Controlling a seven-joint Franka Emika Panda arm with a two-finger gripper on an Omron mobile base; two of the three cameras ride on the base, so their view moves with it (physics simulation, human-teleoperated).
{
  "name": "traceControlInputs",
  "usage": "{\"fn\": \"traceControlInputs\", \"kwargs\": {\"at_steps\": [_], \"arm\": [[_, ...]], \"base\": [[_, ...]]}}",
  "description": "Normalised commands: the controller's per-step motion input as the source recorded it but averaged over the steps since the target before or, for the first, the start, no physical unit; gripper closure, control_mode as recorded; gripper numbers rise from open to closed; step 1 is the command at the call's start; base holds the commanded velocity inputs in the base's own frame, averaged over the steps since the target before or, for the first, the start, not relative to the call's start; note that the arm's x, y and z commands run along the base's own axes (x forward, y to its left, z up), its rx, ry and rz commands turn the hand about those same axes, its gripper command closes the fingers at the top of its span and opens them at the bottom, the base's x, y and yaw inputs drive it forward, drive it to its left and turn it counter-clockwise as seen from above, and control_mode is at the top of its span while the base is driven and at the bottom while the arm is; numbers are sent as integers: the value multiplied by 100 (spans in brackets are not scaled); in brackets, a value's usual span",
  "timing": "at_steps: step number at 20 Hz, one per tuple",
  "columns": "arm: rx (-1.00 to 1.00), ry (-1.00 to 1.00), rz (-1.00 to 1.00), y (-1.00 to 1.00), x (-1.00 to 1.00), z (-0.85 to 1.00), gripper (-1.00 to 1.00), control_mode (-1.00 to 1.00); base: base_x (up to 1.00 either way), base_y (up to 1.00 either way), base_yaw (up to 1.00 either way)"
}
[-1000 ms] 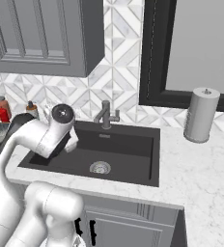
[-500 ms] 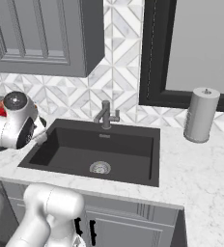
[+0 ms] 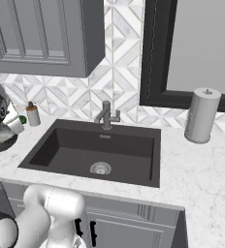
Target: Pick the broccoli from the sink and place it in the bowl. Then pick the bowl and place it in the microwave. Then close the microwave door and press the start button.
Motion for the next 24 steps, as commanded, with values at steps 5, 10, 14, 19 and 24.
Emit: {"fn": "traceControlInputs", "kwargs": {"at_steps": [5, 10, 14, 19, 24], "arm": [[2, 17, 17, 20, 25, 0, 100, -100], [2, 4, 19, 28, 14, -7, 100, -100], [0, 1, 15, 27, 20, -13, 100, -100], [4, 5, 14, 20, 28, -32, 100, -100], [14, 0, 8, 6, -1, -33, 100, -100]], "base": [[0, 0, 0], [0, 0, 0], [0, 0, 0], [0, 0, 0], [0, 0, 0]]}}
